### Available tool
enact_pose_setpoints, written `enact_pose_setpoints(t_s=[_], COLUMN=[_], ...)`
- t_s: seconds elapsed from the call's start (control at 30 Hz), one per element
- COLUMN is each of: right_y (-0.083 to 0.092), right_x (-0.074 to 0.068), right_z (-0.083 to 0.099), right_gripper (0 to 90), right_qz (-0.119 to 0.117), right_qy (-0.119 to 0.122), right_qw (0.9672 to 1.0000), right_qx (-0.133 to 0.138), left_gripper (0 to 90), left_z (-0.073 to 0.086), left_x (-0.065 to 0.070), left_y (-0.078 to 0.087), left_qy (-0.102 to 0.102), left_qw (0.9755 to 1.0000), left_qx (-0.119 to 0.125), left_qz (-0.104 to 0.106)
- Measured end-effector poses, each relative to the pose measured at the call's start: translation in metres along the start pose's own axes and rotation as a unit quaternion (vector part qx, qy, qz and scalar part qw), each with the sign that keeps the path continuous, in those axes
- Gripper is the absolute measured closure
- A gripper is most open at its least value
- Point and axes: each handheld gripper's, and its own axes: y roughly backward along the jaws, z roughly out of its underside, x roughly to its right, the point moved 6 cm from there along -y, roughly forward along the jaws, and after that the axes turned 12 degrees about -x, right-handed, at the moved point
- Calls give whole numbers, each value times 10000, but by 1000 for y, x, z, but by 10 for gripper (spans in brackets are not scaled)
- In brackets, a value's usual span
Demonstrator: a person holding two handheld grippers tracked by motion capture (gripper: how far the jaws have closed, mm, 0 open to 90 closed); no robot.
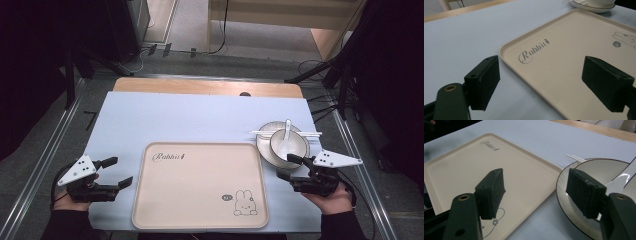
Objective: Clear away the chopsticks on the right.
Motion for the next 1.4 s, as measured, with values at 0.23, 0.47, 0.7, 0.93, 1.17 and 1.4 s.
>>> enact_pose_setpoints(t_s=[0.23, 0.47, 0.7, 0.93, 1.17, 1.4], right_y=[2, 1, 6, 3, 1, -5], right_x=[11, 23, 49, 85, 115, 143], right_z=[-7, -12, -20, -23, -22, -20], right_gripper=[345, 355, 399, 444, 584, 827], right_qz=[-120, 88, 565, 879, 976, 1127], right_qy=[-225, -185, -403, -682, -938, -1309], right_qw=[9997, 9997, 9976, 9938, 9907, 9848], right_qx=[-68, -110, -39, -55, -104, -153], left_gripper=[155, 155, 155, 155, 155, 155], left_z=[1, 0, 1, 1, 1, 1], left_x=[-1, 0, -1, -1, -1, -1], left_y=[-1, -2, -1, -3, -3, -4], left_qy=[3, -27, -7, 23, 10, -12], left_qw=[10000, 10000, 10000, 10000, 10000, 10000], left_qx=[-52, -36, -46, -35, -63, -82], left_qz=[-9, -3, -7, 28, 30, 28])
